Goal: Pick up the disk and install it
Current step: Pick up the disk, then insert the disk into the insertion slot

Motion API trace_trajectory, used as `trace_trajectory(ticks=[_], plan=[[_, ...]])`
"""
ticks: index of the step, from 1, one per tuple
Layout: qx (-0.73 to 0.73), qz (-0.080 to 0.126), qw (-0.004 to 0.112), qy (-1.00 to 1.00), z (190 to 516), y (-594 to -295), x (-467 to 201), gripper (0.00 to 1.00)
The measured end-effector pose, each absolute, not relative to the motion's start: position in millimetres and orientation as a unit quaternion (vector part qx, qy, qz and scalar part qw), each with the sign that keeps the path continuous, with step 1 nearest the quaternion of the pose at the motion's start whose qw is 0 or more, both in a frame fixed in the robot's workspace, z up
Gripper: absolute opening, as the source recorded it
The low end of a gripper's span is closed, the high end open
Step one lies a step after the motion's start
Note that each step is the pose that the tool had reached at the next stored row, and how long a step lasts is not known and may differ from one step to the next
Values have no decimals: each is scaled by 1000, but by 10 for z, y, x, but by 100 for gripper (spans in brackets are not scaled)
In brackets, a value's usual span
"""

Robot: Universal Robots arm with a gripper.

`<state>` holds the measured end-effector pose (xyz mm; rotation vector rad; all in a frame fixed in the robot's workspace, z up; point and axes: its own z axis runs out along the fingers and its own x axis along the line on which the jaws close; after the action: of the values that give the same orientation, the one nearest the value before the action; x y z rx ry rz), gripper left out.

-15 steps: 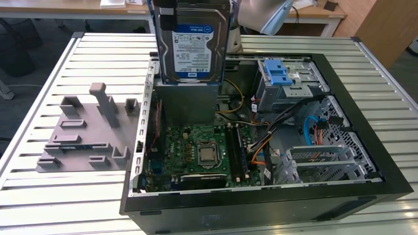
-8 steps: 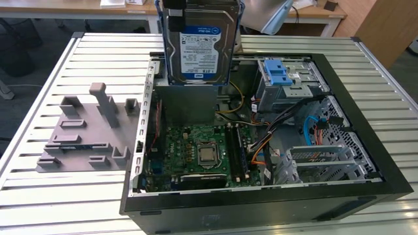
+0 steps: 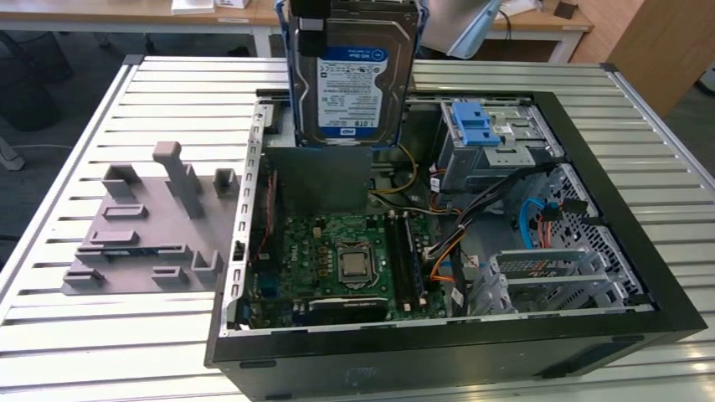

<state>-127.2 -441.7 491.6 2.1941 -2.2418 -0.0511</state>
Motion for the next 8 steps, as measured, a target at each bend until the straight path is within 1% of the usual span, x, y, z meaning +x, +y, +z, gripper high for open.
trace_trajectory(ticks=[8], plan=[[699, -16, 2, -715, 4903, -4443, -1200, 36]])
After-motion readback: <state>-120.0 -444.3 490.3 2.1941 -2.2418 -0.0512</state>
